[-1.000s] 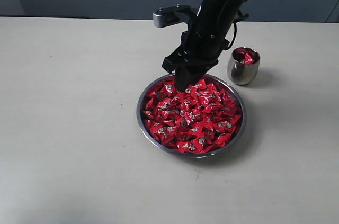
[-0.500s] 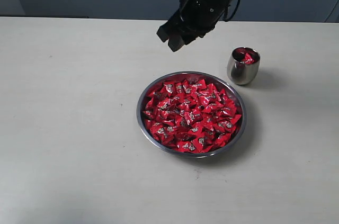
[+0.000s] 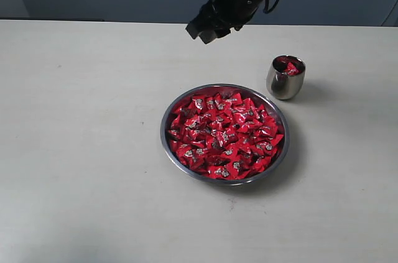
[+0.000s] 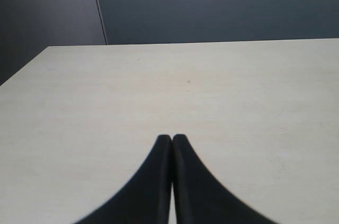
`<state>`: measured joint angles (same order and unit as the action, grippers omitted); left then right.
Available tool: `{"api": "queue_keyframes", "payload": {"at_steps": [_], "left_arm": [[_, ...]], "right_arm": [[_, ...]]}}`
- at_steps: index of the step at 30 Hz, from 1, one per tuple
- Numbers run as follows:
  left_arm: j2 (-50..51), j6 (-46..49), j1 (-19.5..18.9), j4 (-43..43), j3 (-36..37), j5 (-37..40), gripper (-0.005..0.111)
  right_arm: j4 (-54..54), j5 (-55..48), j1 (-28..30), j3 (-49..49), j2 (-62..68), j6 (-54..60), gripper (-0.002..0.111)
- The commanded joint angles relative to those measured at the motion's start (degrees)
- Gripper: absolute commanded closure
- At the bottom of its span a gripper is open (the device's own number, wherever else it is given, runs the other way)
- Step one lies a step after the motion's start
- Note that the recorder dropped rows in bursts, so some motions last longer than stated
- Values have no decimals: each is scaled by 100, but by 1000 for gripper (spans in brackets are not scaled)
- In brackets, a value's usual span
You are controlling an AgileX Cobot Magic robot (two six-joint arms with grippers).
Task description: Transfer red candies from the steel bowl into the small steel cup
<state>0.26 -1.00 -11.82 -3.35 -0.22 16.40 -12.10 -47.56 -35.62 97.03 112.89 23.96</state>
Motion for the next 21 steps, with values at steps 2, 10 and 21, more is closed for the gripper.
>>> {"api": "queue_keyframes", "payload": {"at_steps": [2,10,21], "left_arm": [[-26,-15,55,-33,22,-10,106],[-26,-15,55,-33,22,-10,106],[-26,-15,55,-33,22,-10,106]], "right_arm": [[-16,1827,24,-1016,-932,-220,71],[-39,3535,13,-4486,-2673,-295,71],[-2011,4204,13,-4530,-1895,-318,71]]}}
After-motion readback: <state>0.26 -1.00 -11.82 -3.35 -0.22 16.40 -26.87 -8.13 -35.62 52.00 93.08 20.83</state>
